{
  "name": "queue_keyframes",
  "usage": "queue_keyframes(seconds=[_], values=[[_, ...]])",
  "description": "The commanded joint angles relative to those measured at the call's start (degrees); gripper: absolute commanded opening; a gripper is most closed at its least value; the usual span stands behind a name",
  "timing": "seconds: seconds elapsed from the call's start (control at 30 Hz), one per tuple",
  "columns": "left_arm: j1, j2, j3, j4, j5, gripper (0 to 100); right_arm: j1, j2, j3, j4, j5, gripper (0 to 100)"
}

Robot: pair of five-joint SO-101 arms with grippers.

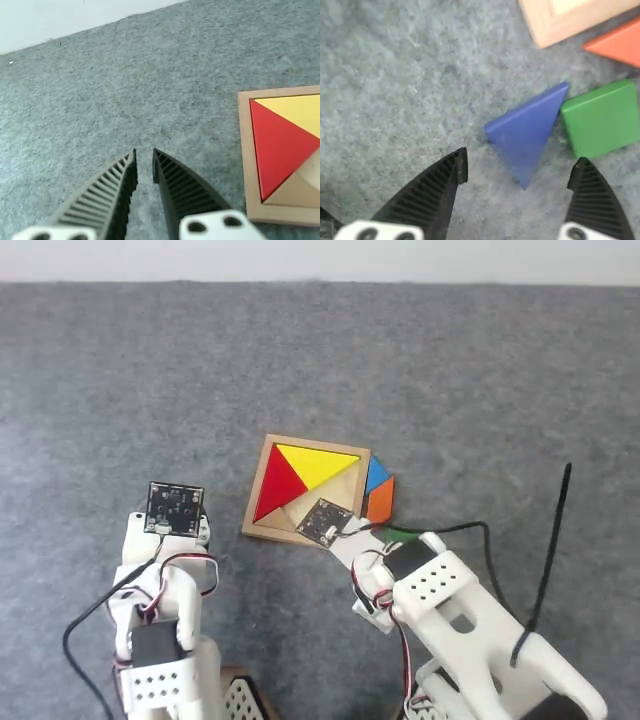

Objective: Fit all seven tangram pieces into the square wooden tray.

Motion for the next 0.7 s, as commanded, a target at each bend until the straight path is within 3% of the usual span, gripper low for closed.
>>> queue_keyframes(seconds=[0.0,0.27,0.53,0.67], values=[[-0.09,-0.79,-1.98,0.09,-0.44,5,-0.04,-1.27,-0.26,-3.12,0.88,31.7],[-0.09,-0.79,-1.98,0.00,-0.44,5,0.04,10.42,-2.37,-8.04,-6.86,27.6],[-0.09,-0.79,-1.98,0.00,-0.44,5,0.04,16.92,-6.33,-5.76,-7.91,26.9],[-0.09,-0.79,-1.98,0.00,-0.44,5,0.04,16.84,-6.33,-5.67,-7.65,18.1]])
